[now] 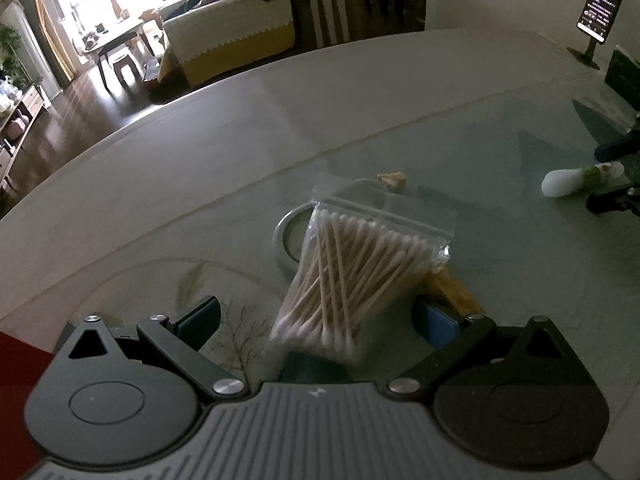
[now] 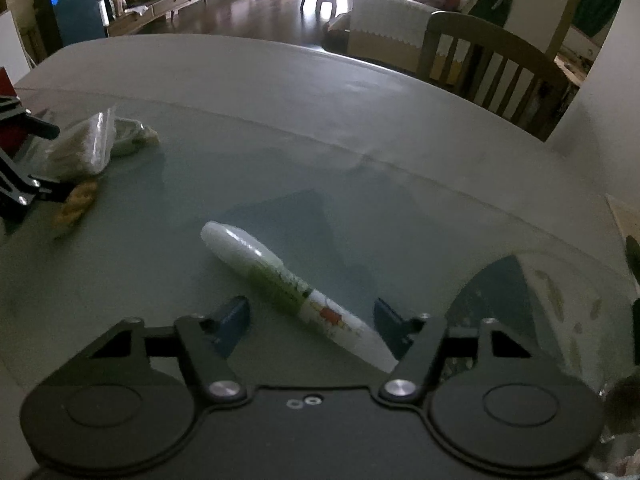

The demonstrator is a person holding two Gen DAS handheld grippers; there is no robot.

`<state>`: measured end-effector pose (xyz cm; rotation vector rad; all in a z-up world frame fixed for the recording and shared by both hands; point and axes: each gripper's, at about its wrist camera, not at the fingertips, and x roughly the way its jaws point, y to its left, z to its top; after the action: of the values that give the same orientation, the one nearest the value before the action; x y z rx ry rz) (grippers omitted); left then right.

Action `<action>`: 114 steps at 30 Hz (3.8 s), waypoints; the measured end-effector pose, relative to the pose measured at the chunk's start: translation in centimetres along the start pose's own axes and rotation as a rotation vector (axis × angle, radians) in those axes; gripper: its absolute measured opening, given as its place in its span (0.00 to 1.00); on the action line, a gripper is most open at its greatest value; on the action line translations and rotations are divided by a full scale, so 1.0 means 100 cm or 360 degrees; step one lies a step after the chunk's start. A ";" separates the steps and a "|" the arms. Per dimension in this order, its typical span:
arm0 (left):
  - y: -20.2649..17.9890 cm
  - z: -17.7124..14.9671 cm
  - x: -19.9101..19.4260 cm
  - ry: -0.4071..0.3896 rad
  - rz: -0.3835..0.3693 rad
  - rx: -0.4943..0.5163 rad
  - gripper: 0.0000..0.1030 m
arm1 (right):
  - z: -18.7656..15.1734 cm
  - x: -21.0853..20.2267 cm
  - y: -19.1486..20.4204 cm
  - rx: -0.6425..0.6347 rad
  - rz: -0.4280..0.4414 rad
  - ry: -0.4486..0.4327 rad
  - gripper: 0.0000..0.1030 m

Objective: Organize objects
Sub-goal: 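Grasp the cotton-swab bag with the left gripper while the right grasps the glue stick, then carry the swab bag and glue stick over the box with both grippers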

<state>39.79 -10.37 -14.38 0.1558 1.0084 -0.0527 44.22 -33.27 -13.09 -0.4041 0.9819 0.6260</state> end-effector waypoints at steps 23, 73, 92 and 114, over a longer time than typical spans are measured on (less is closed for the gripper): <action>-0.008 -0.015 -0.022 -0.0043 -0.0119 -0.0142 0.33 | -0.010 -0.015 0.035 0.0306 0.0149 0.0040 0.16; 0.154 -0.150 -0.246 -0.0262 -0.0097 -0.0500 0.33 | 0.070 -0.129 0.326 0.0338 0.0450 -0.0198 0.16; 0.282 -0.186 -0.239 -0.0155 0.0164 -0.0585 0.33 | 0.138 -0.076 0.414 0.0277 0.0377 -0.0168 0.16; 0.306 -0.193 -0.162 0.0078 0.0176 -0.0487 0.34 | 0.140 -0.018 0.446 0.0155 0.0172 0.0018 0.17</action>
<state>18.54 22.37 -7.59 -0.0675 1.0424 0.2066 23.27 8.02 -6.21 -0.2701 1.0460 0.6707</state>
